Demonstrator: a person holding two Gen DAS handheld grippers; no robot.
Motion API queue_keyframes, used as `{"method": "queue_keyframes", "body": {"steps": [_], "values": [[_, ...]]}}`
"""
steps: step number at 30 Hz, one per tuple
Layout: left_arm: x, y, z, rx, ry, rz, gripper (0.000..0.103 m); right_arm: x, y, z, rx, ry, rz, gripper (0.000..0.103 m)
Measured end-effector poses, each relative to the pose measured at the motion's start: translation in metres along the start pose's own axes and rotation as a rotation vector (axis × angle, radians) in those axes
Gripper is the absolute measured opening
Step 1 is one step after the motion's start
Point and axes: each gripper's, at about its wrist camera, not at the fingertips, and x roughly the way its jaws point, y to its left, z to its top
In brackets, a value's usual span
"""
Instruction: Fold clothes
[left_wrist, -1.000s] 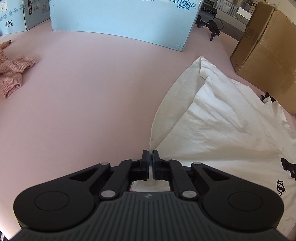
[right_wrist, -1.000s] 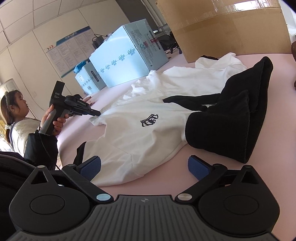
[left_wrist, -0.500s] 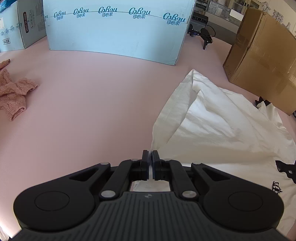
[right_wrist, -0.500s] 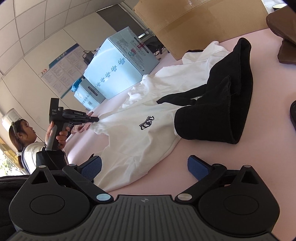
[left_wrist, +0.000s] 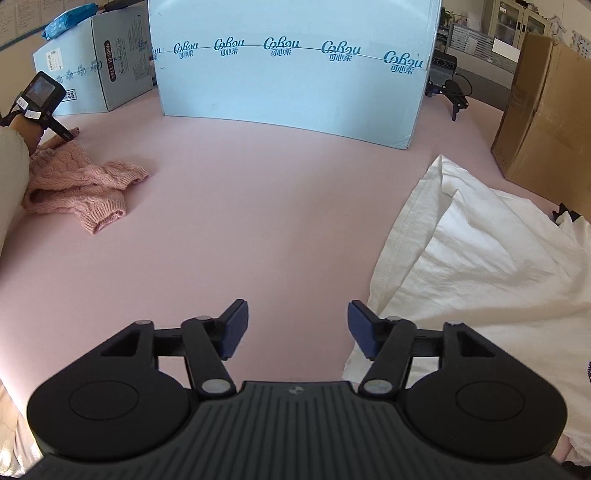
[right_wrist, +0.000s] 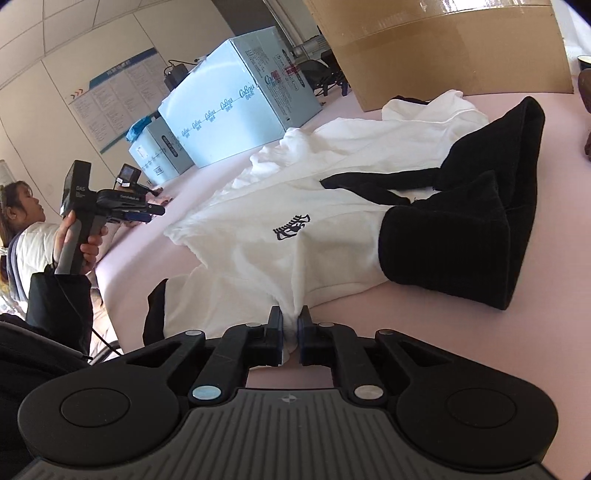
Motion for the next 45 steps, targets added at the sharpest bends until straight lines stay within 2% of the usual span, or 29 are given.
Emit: {"method": "queue_keyframes", "body": {"steps": [1, 3, 4, 5, 7, 8, 9, 11, 14, 17, 19, 22, 24, 25, 26, 27, 28, 31, 35, 40, 43, 44, 45], "values": [[-0.005, -0.003, -0.006, 0.015, 0.014, -0.029, 0.08, -0.003, -0.004, -0.002, 0.012, 0.014, 0.013, 0.009], [-0.007, -0.012, -0.012, 0.051, 0.033, -0.032, 0.081, -0.008, -0.011, -0.004, 0.037, 0.04, 0.052, 0.017], [-0.004, -0.017, -0.015, 0.066, 0.047, -0.033, 0.081, -0.012, -0.012, -0.005, 0.048, 0.049, 0.097, 0.037], [-0.002, -0.022, -0.018, 0.08, 0.061, -0.035, 0.082, -0.015, -0.014, -0.005, 0.059, 0.056, 0.146, 0.062], [0.014, -0.029, -0.022, 0.079, 0.139, -0.081, 0.082, -0.016, -0.011, -0.005, 0.063, 0.076, 0.261, 0.081], [0.023, -0.031, -0.023, 0.071, 0.172, -0.118, 0.083, -0.014, -0.003, -0.005, 0.048, 0.094, 0.291, 0.081], [0.026, -0.034, -0.024, 0.075, 0.159, -0.123, 0.087, -0.011, 0.003, -0.006, 0.029, 0.11, 0.3, 0.081], [0.029, -0.038, -0.024, 0.066, 0.132, -0.115, 0.089, -0.003, 0.011, -0.007, 0.01, 0.126, 0.302, 0.081], [0.036, -0.043, -0.02, 0.03, 0.12, -0.121, 0.101, 0.009, 0.017, -0.008, 0.055, 0.142, 0.324, 0.081], [0.044, -0.05, -0.016, 0.011, 0.106, -0.099, 0.101, 0.006, 0.018, -0.007, 0.069, 0.154, 0.327, 0.081], [0.047, -0.052, -0.013, -0.009, 0.092, -0.088, 0.098, 0.002, 0.019, -0.007, 0.072, 0.172, 0.346, 0.081], [0.047, -0.05, -0.008, -0.039, 0.059, -0.045, 0.069, -0.003, 0.022, -0.011, 0.063, 0.185, 0.356, 0.081], [0.047, -0.049, -0.005, -0.045, 0.053, -0.003, 0.028, -0.004, 0.023, -0.013, 0.069, 0.191, 0.358, 0.081], [0.047, -0.048, -0.004, -0.049, 0.053, 0.02, 0.019, -0.003, 0.024, -0.013, 0.078, 0.195, 0.36, 0.081], [0.047, -0.044, -0.002, -0.068, 0.06, 0.017, 0.009, -0.001, 0.025, -0.013, 0.086, 0.2, 0.363, 0.081], [0.047, -0.041, -0.001, -0.084, 0.067, -0.001, 0.004, 0.002, 0.026, -0.013, 0.086, 0.203, 0.364, 0.081], [0.048, -0.036, 0.0, -0.116, 0.081, -0.033, 0.004, 0.006, 0.028, -0.012, 0.086, 0.206, 0.364, 0.081], [0.049, -0.025, 0.004, -0.176, 0.087, -0.047, 0.004, 0.017, 0.041, -0.014, 0.02, 0.207, 0.335, 0.081], [0.044, -0.021, 0.006, -0.173, 0.062, -0.026, 0.004, 0.015, 0.058, -0.009, -0.097, 0.202, 0.283, 0.077], [0.046, -0.02, 0.004, -0.171, 0.063, -0.035, 0.004, 0.001, 0.075, -0.013, -0.332, 0.107, 0.221, 0.077], [0.052, -0.03, 0.001, -0.124, 0.052, 0.005, 0.009, 0.009, 0.09, -0.014, -0.506, 0.121, 0.169, 0.077], [0.051, -0.033, 0.0, -0.108, 0.041, 0.016, 0.016, 0.012, 0.094, -0.014, -0.564, 0.126, 0.151, 0.077], [0.051, -0.036, -0.001, -0.087, 0.029, 0.037, 0.029, 0.015, 0.099, -0.015, -0.624, 0.135, 0.132, 0.077]]}}
